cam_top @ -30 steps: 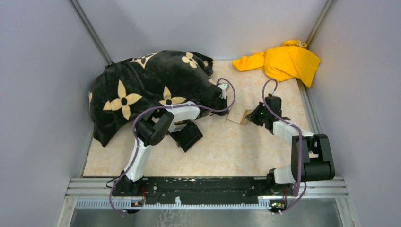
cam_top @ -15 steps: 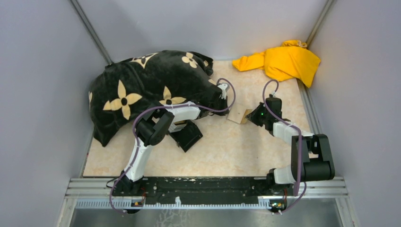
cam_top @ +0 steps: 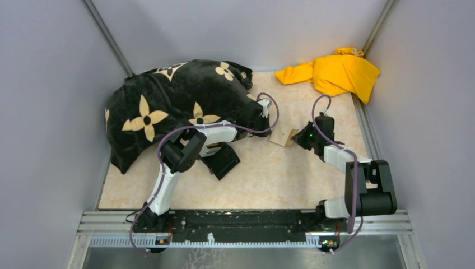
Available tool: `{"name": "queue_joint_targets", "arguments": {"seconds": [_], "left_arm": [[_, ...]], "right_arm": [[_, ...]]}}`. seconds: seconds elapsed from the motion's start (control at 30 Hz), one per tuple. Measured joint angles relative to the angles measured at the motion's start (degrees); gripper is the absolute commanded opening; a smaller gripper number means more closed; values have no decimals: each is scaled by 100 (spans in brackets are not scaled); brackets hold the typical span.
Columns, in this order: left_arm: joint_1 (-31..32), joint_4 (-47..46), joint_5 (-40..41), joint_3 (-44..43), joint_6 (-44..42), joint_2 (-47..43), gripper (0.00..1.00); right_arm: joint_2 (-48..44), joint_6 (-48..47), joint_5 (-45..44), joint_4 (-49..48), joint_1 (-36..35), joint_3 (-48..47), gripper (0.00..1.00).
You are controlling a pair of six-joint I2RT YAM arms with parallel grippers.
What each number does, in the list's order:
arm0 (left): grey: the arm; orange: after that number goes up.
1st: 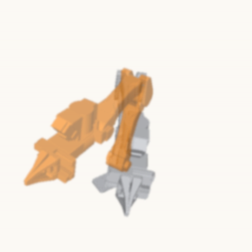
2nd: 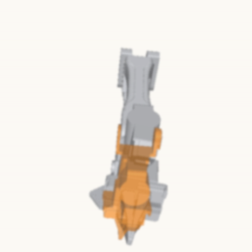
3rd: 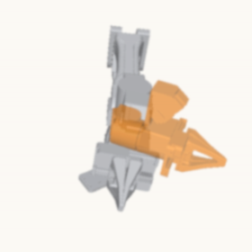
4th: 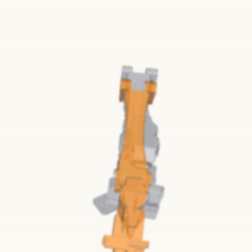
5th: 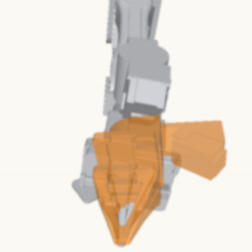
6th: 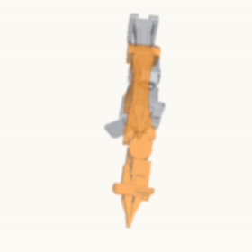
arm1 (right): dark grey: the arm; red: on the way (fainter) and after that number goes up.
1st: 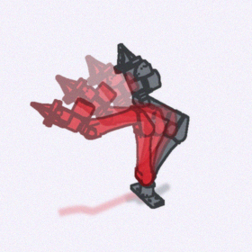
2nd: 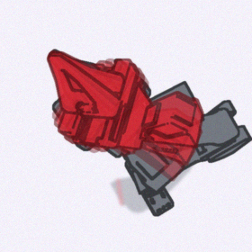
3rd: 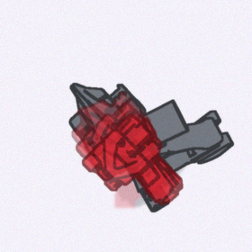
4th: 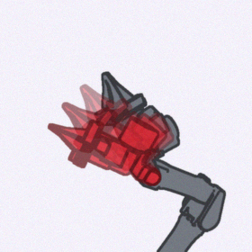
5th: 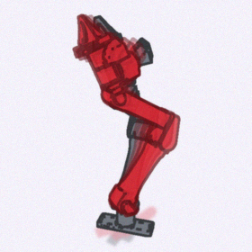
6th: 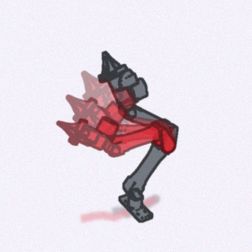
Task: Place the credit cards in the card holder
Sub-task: Open the card holder at the center of the board.
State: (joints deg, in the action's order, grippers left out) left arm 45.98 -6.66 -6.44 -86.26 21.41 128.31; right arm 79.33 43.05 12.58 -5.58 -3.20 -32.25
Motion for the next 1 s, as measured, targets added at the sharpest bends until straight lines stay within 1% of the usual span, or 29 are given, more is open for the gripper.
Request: {"name": "queue_joint_targets", "arguments": {"seconds": [1.0], "left_arm": [[2, -9, -4, 0, 0, 7, 10]], "right_arm": [[-170, 28, 87, 4, 0, 2, 0]]}}
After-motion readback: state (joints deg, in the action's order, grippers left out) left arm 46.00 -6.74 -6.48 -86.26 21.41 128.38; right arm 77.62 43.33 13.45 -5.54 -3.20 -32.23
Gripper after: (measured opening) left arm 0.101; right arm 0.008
